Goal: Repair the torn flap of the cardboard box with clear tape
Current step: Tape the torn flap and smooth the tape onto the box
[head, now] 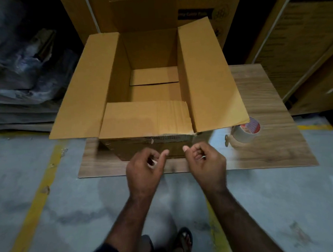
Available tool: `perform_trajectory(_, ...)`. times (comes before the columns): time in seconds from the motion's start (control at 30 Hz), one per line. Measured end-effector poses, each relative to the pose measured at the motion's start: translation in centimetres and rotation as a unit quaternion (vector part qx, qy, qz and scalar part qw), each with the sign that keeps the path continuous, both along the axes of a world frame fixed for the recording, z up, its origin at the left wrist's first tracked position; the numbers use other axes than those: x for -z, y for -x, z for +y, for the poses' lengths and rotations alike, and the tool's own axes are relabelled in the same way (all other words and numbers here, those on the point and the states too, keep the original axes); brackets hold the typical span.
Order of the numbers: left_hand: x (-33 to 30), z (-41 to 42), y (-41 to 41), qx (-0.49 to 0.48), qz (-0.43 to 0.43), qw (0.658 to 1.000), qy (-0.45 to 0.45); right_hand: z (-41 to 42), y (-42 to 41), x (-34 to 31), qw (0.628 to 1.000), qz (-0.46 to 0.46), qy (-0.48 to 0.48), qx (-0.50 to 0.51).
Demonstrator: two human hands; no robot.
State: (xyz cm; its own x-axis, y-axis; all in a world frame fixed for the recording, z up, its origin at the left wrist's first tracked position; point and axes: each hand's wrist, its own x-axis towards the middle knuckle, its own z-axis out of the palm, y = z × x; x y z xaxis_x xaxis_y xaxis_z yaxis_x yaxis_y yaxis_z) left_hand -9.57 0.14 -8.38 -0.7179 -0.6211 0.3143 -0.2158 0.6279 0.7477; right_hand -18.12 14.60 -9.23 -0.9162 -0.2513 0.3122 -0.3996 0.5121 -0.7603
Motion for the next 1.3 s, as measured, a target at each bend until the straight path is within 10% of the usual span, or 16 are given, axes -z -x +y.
perform_trajectory(0.47,-1.6,-1.6,4.2,0.071,-0.123,0.988,0.067,-3.1,2.7,-1.6,0.970,0.050,-0.193,-0.139)
perform_trajectory(1.3,-2.7,-2.1,1.0,0.147,-0.129,0.980,0.033,0.9,1.5,-2.7,0.986,-0.072,-0.109,-0.099)
